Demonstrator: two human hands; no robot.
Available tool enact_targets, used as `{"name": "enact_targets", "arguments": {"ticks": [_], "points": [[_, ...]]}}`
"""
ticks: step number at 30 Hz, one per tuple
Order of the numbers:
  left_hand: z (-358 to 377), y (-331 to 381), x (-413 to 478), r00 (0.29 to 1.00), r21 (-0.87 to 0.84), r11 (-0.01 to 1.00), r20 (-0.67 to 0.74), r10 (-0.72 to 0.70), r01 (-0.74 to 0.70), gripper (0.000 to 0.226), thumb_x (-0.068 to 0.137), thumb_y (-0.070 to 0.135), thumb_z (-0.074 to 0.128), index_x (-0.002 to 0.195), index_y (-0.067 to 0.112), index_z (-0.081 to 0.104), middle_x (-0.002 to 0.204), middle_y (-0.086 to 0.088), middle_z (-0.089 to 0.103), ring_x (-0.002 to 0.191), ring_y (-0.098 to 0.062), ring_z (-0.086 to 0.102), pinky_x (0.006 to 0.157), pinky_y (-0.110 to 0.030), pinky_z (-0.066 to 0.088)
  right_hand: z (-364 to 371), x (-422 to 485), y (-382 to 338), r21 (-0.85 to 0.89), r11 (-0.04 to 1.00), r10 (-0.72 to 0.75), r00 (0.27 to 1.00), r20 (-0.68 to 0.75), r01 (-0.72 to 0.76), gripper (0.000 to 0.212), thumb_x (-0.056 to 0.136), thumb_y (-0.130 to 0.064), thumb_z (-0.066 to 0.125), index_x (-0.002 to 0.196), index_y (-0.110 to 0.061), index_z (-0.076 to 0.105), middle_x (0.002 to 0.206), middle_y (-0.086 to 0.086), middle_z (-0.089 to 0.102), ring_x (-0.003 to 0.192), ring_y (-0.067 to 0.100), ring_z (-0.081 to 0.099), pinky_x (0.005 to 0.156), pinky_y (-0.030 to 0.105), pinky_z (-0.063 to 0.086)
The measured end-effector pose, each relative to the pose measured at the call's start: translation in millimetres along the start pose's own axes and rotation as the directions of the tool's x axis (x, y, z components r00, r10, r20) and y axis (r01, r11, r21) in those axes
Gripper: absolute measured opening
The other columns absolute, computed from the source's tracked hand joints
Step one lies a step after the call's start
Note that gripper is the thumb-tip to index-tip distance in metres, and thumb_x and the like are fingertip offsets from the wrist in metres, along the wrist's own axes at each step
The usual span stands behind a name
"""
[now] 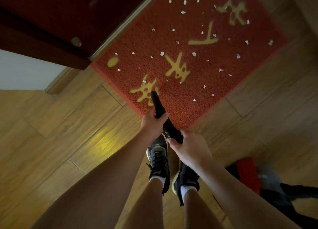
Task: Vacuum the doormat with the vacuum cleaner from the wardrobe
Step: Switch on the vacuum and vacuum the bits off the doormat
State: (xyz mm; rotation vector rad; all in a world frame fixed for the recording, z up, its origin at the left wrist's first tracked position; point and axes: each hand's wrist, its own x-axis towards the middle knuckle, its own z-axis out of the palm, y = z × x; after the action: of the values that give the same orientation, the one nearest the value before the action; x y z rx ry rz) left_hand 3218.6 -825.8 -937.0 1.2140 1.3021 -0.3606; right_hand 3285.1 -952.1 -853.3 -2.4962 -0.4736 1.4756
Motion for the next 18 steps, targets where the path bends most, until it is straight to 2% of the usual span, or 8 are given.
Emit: {"name": "enact_targets", "arguments": {"ticks": [3, 6, 9, 11, 14, 18], "points": [[-8.4, 7.0, 6.6, 0.999, -0.018, 1.0, -0.036, 0.004, -0.004, 0.033, 0.091, 0.038, 0.072, 0.117, 0.018, 0.066, 0.101, -0.006, 0.071, 0.093, -0.027, 0.071, 0.082, -0.05, 0.061, -4.0, 9.0, -11.1, -0.035, 0.999, -0.034, 0.999, 0.015, 0.034, 0.03, 0.091, -0.051, 0.063, 0.083, -0.024, 0.052, 0.072, -0.007, 0.06, 0.06, 0.011, 0.057, 0.057, 0.026, 0.043], [-13.1, 12.1, 11.9, 0.998, -0.013, 1.0, -0.065, -0.009, 0.008, 0.031, 0.092, 0.035, 0.072, 0.117, 0.017, 0.066, 0.099, -0.006, 0.071, 0.09, -0.028, 0.072, 0.079, -0.049, 0.062, -7.1, 16.7, -18.2, -0.057, 0.997, -0.057, 0.997, 0.042, 0.06, 0.03, 0.092, -0.049, 0.064, 0.09, -0.021, 0.053, 0.074, -0.007, 0.059, 0.06, 0.009, 0.055, 0.053, 0.022, 0.039], [-15.4, 13.3, 17.1, 0.997, -0.019, 1.0, -0.072, 0.004, -0.006, 0.024, 0.093, 0.033, 0.071, 0.113, 0.022, 0.063, 0.097, -0.005, 0.07, 0.089, -0.027, 0.071, 0.081, -0.048, 0.06, -8.1, 23.0, -20.9, -0.058, 0.996, -0.065, 0.997, 0.043, 0.068, 0.031, 0.09, -0.048, 0.066, 0.1, -0.019, 0.058, 0.082, -0.004, 0.065, 0.072, 0.015, 0.064, 0.06, 0.027, 0.049], [-18.0, 13.8, 20.0, 0.997, -0.03, 1.0, -0.078, 0.005, -0.007, 0.031, 0.094, 0.033, 0.071, 0.121, 0.022, 0.062, 0.098, -0.004, 0.07, 0.089, -0.025, 0.071, 0.081, -0.046, 0.06, -8.4, 27.2, -22.3, -0.064, 0.995, -0.071, 0.996, 0.053, 0.074, 0.032, 0.089, -0.048, 0.067, 0.103, -0.02, 0.059, 0.085, -0.004, 0.066, 0.076, 0.016, 0.066, 0.064, 0.028, 0.05], [-21.0, 14.7, 28.5, 0.995, -0.039, 0.999, -0.093, 0.027, -0.031, 0.042, 0.092, 0.033, 0.073, 0.13, 0.021, 0.062, 0.101, 0.0, 0.071, 0.089, -0.018, 0.07, 0.078, -0.04, 0.06, -10.3, 34.6, -24.2, -0.081, 0.992, -0.09, 0.994, 0.061, 0.095, 0.032, 0.089, -0.048, 0.067, 0.1, -0.02, 0.058, 0.085, -0.006, 0.063, 0.073, 0.012, 0.061, 0.062, 0.024, 0.044], [-21.2, 18.9, 37.3, 0.993, -0.028, 0.999, -0.115, 0.021, -0.024, 0.037, 0.092, 0.032, 0.073, 0.125, 0.016, 0.065, 0.101, -0.001, 0.071, 0.086, -0.014, 0.068, 0.07, -0.032, 0.055, -15.4, 42.1, -29.3, -0.072, 0.989, -0.127, 0.99, 0.062, 0.132, 0.032, 0.09, -0.049, 0.066, 0.104, -0.02, 0.061, 0.088, -0.007, 0.063, 0.074, 0.009, 0.058, 0.06, 0.02, 0.039]]}}
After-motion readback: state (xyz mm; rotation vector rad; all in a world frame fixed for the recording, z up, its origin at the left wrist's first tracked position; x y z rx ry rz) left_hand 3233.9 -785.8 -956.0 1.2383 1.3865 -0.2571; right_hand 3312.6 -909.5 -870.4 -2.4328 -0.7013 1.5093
